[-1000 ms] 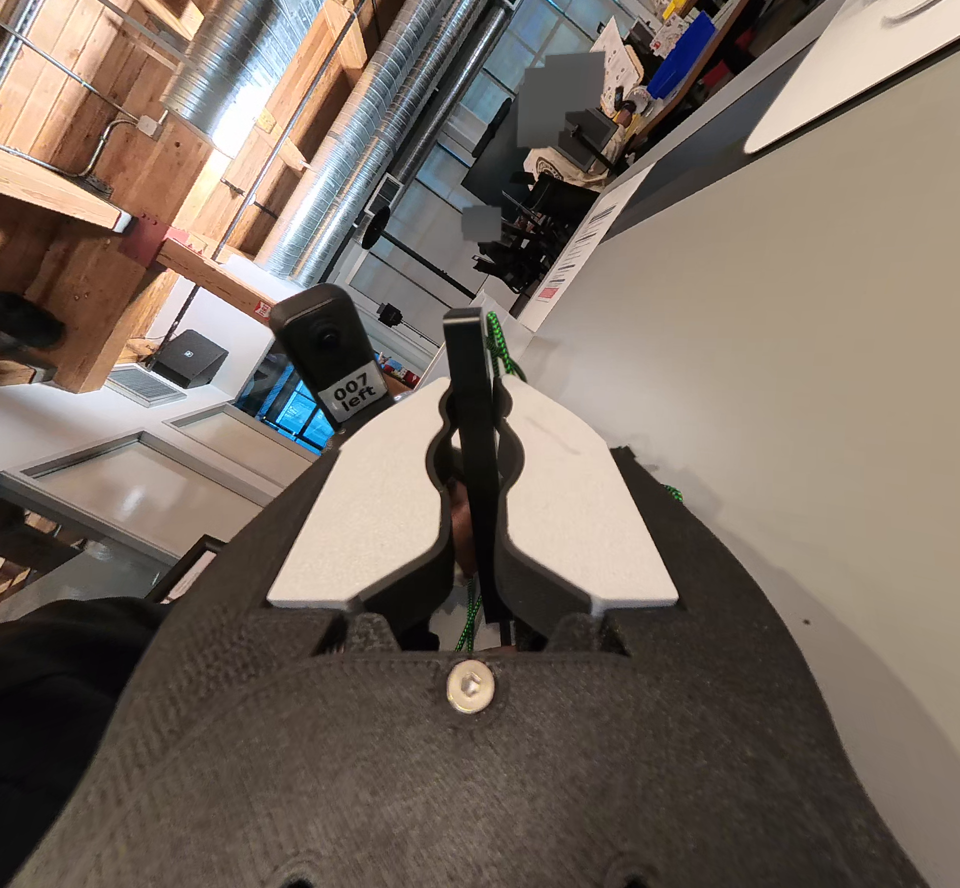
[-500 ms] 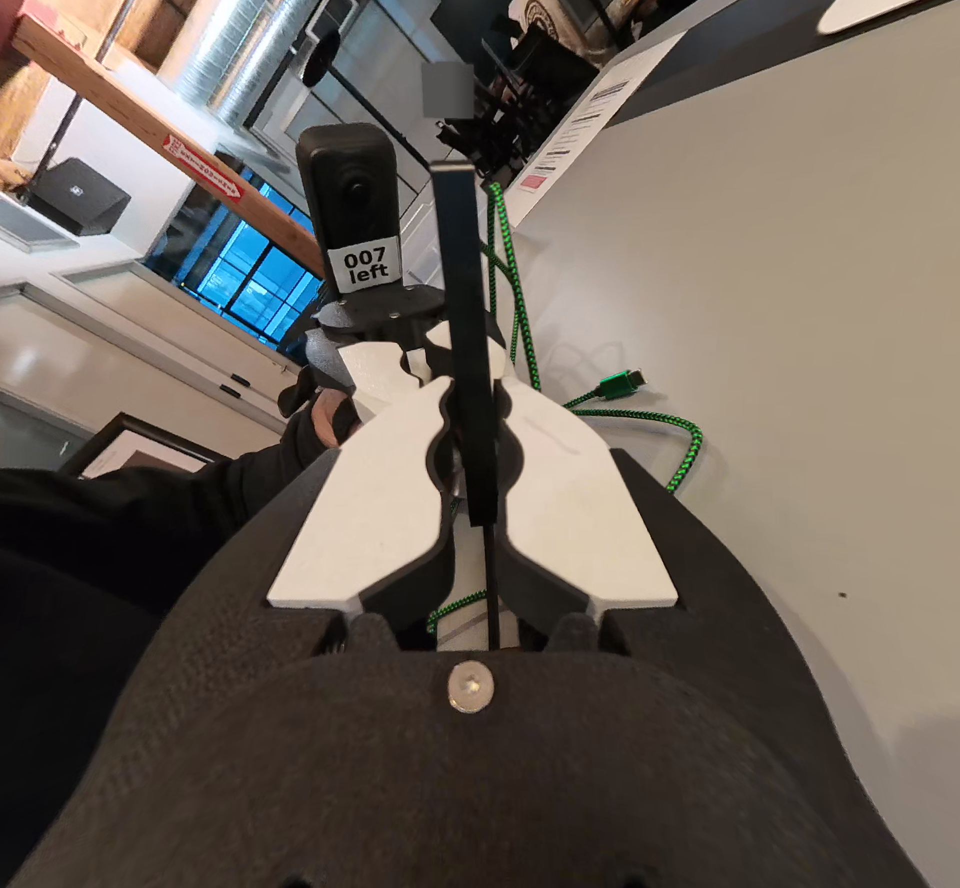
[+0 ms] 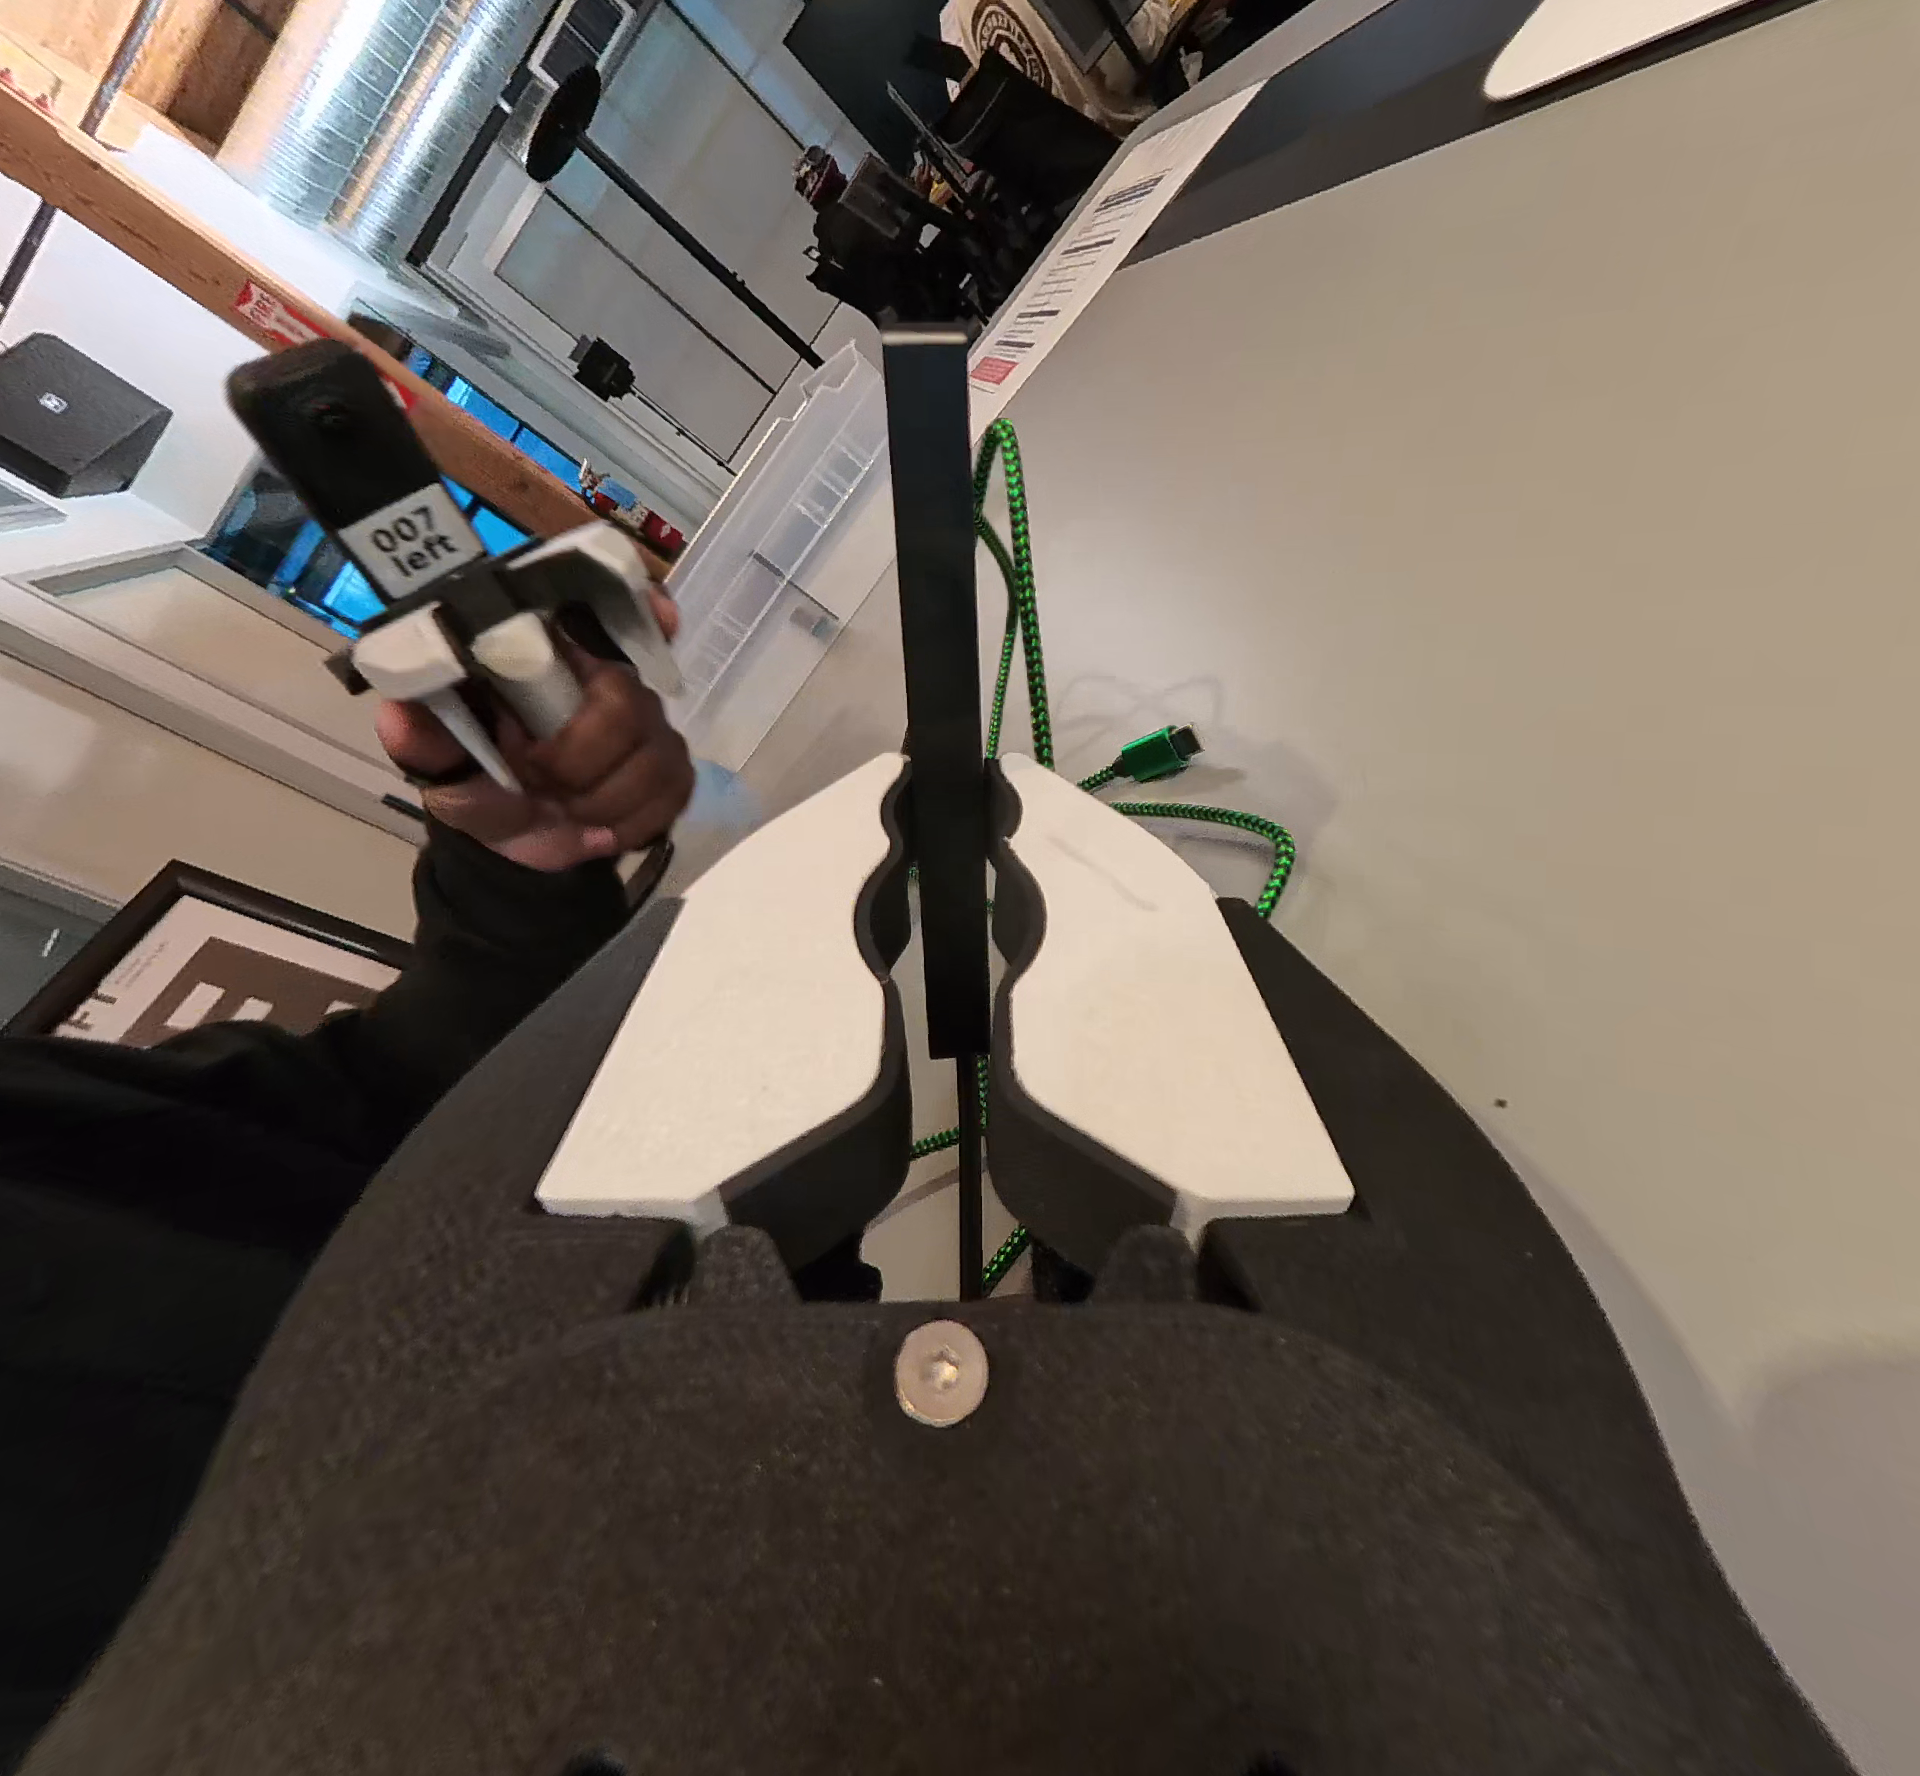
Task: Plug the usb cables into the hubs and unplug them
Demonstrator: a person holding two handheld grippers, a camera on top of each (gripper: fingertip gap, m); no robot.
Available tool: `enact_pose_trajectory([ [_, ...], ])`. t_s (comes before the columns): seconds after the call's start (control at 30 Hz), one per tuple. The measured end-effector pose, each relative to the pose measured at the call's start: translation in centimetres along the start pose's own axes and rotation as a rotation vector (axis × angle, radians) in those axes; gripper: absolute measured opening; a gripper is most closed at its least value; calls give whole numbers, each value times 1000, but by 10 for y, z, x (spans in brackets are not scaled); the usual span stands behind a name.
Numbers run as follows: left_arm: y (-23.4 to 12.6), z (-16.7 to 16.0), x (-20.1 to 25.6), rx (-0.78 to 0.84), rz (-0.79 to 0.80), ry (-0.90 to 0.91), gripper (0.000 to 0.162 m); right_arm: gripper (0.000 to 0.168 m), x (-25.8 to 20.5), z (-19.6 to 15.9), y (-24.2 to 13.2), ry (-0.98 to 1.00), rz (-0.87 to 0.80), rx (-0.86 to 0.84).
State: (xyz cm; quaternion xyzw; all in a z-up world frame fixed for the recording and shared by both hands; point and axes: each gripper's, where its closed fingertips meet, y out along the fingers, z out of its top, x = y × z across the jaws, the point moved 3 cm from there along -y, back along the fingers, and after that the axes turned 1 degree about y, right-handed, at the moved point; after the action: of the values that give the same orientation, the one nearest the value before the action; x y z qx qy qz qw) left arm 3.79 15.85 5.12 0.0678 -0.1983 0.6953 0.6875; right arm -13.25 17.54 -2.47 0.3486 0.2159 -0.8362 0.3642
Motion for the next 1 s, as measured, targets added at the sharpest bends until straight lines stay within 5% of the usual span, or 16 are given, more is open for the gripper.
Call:
enact_pose_trajectory([
  [0.23, -204, 28, -33, -163, 581, 185, 44, 10, 0, 0, 0, 6, 3, 6],
  [0.4, -298, -8, -102, -420, 731, 145, 44, 10, -1, -1, 2, -6, 3, -6],
  [0.63, -319, -90, -173, -737, 700, 57, 50, 10, -2, -2, 2, -8, 11, -10],
  [1.0, -304, -122, -189, -915, 581, -17, 55, 10, -6, -6, 4, -13, 48, -48],
])
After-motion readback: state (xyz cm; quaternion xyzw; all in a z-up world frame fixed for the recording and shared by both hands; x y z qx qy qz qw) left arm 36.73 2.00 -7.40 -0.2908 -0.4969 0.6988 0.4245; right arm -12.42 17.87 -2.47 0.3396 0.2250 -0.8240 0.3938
